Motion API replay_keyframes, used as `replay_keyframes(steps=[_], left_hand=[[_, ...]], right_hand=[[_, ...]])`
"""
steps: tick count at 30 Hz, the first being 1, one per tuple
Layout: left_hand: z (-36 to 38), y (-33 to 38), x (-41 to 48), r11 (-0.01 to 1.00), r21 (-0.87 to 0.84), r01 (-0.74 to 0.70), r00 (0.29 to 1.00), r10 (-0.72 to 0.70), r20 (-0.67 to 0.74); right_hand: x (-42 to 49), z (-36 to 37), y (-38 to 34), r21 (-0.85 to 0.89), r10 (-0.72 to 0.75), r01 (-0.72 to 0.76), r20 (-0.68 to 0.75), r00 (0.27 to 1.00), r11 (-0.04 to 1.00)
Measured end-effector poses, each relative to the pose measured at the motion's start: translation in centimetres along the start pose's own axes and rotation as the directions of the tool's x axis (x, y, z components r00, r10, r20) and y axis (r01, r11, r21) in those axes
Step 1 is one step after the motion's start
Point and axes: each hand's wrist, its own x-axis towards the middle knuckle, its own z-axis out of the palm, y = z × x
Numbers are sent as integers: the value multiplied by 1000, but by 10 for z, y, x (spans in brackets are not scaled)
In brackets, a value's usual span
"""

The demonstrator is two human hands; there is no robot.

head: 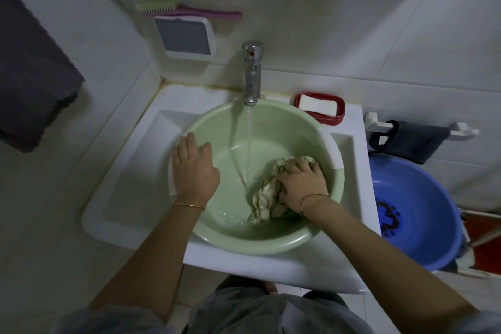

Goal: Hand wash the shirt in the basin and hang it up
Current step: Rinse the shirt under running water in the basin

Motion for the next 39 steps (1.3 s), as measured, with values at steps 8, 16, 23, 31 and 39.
replay_keyframes(steps=[8,16,23,31,39], left_hand=[[10,-17,3,988,-153,16,998,-6,67],[4,-23,1,983,-180,-32,998,42,52],[1,-21,-2,978,-205,-35,999,40,19],[0,-19,-4,985,-170,-38,999,37,-9],[-3,-16,-4,987,-157,28,999,-26,20]], right_hand=[[-9,-21,-15,-106,190,-196,-59,980,975],[-1,-12,0,-54,216,-231,-204,955,971],[1,-9,3,29,365,-368,-209,907,930],[6,5,7,-32,374,-389,-210,903,921],[6,7,9,5,381,-390,-224,897,921]])
